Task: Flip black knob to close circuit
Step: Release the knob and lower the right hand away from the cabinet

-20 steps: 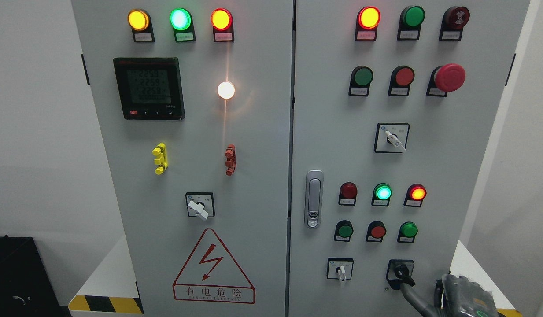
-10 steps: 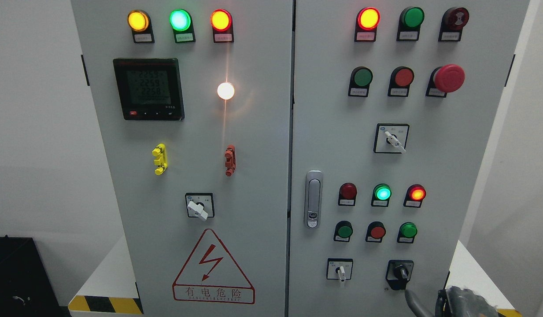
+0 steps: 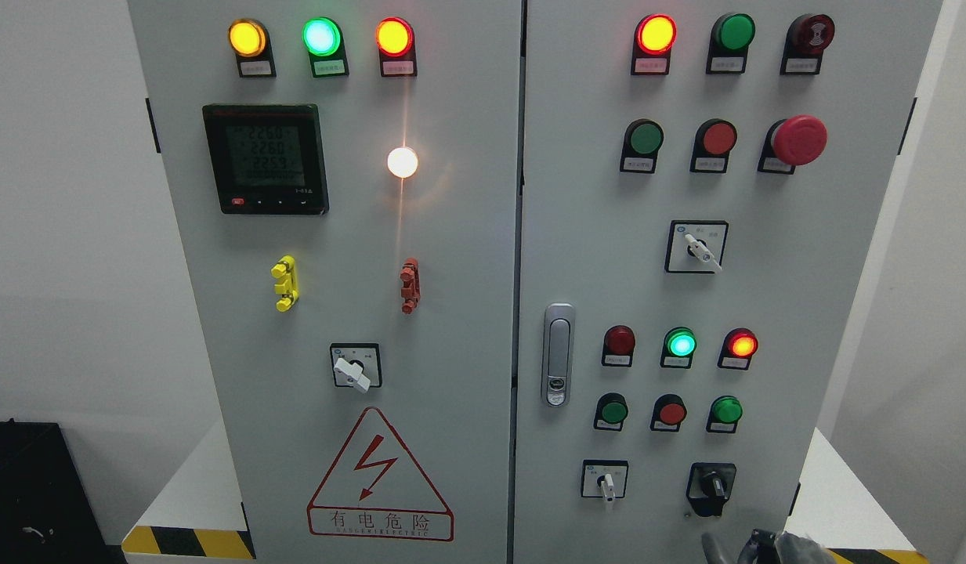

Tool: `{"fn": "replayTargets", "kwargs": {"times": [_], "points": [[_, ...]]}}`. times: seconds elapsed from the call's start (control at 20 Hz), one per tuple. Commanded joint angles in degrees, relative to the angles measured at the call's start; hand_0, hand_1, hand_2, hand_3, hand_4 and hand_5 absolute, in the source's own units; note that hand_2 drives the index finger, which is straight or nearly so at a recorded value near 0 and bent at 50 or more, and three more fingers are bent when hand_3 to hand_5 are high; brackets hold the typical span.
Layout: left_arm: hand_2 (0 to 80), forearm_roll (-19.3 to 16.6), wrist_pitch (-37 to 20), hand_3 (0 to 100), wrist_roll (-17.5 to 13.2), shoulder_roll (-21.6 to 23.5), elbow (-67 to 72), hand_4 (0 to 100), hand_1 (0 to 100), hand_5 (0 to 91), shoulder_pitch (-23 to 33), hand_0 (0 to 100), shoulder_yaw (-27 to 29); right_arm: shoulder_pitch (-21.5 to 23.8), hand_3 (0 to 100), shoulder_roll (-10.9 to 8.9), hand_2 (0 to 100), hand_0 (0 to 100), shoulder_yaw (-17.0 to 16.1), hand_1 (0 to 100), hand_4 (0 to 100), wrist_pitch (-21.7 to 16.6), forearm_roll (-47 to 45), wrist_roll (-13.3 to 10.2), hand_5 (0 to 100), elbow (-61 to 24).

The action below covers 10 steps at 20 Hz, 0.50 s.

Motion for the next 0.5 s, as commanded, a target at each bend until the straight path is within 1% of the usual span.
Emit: {"fn": "replayTargets", "kwargs": {"times": [0.0,0.05,0.1,0.15,0.2,0.25,0.3,0.35,0.4,0.45], "points": [[0.0,0.0,0.0,0,0.0,0.0,0.0,0,56,0.0,0.0,12,0.0,6.6,69,-0.27,44,0,3.3,0,64,-0.1,-18.1,-1.8,54,-5.7],[0.0,0.0,0.0,0,0.0,0.0,0.0,0,56,0.0,0.0,12,0.0,7.7,58,-0.36,37,0,3.3,0,56,-0.1,-22.3,-1.9,48,-6.9],[0.0,0.0,0.0,0,0.0,0.0,0.0,0,56,0.0,0.0,12,0.0,8.8,55,-0.44,35,0,3.2,0,54,-0.1,-26.3,-1.9,47,-8.0],[0.0,0.0,0.0,0,0.0,0.0,0.0,0,56,0.0,0.0,12,0.0,10.1,47,-0.53,28,0,2.9,0,47,-0.1,-31.0,-1.9,42,-9.0],[0.0,0.0,0.0,0,0.0,0.0,0.0,0,56,0.0,0.0,12,0.0,11.2,36,-0.62,20,0,2.7,0,36,-0.1,-34.9,-1.9,33,-9.6],[0.0,0.0,0.0,0,0.0,0.0,0.0,0,56,0.0,0.0,12,0.0,12.1,33,-0.62,18,0,2.7,0,34,-0.1,-38.3,-1.9,30,-10.0],[0.0,0.0,0.0,0,0.0,0.0,0.0,0,56,0.0,0.0,12,0.0,12.9,27,-0.62,13,0,2.6,0,26,-0.1,-41.6,-1.9,23,-10.5],[0.0,0.0,0.0,0,0.0,0.0,0.0,0,56,0.0,0.0,12,0.0,13.8,24,-0.71,9,0,2.6,0,23,-0.3,-45.1,-1.9,18,-11.1],[0.0,0.0,0.0,0,0.0,0.0,0.0,0,56,0.0,0.0,12,0.0,14.7,22,-0.71,8,0,2.6,0,21,-0.3,-47.9,-1.8,15,-11.6],[0.0,0.0,0.0,0,0.0,0.0,0.0,0,56,0.0,0.0,12,0.0,15.4,18,-0.8,4,0,2.6,0,15,-0.4,-51.1,-1.8,6,-12.0]]}}
